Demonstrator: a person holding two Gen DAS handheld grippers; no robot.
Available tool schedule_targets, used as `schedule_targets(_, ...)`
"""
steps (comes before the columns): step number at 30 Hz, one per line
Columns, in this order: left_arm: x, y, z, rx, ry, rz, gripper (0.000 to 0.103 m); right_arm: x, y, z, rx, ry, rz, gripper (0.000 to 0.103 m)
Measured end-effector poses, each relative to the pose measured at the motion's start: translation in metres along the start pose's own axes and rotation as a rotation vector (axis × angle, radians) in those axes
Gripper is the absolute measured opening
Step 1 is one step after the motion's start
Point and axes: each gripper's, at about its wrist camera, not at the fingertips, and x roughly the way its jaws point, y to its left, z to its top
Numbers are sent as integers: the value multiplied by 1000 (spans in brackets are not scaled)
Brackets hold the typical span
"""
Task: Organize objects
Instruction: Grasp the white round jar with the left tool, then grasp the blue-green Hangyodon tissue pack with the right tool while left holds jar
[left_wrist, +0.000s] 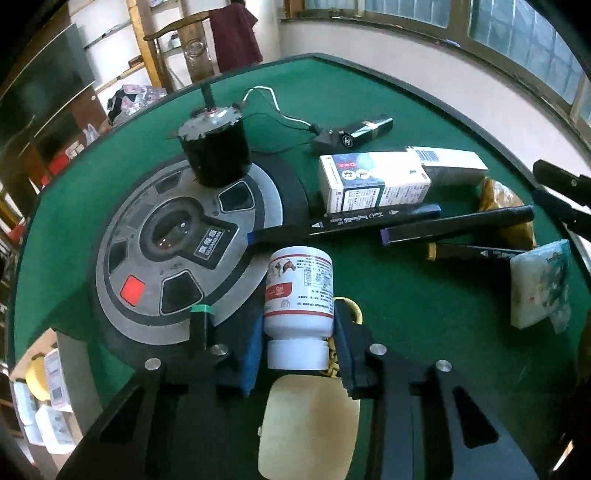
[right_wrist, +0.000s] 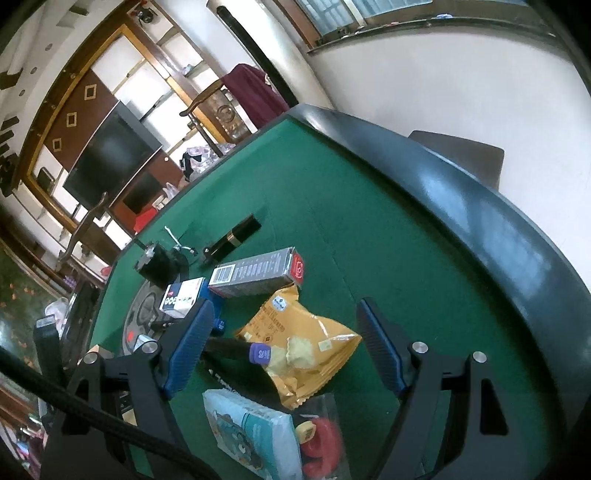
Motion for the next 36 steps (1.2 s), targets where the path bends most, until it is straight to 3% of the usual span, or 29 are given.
schedule_targets(5, -23, 6, -9, -65, -79, -17, 30, 2, -2, -1, -5, 11, -22, 79)
schedule_targets(13, -99, 5, -53, -163, -237, -59, 30, 1, -1, 0, -29, -7, -62, 79)
schedule_targets(19, -130, 19, -88, -343, -330, -170, 30, 5, -2, -2, -25, 19, -58, 79)
schedule_targets(22, -130, 26, -99, -410, -330, -234, 30, 1, 0, -4, -9, 41, -23, 79)
schedule_targets(26, -130, 30, -112, -426, -339, -241, 30, -11, 8, -17, 7, 94, 65, 79)
schedule_targets(31, -134, 39, -132, -459, -361, -264, 30, -2, 36, -33, -66, 219, 132, 79)
schedule_targets(35, -141, 43, -144, -461, -375, -245, 30, 6, 75, -56, -121, 436, 391, 79)
schedule_targets(36, -142, 44, -146, -463, -375, -239, 30, 6, 80, -58, -132, 454, 410, 79)
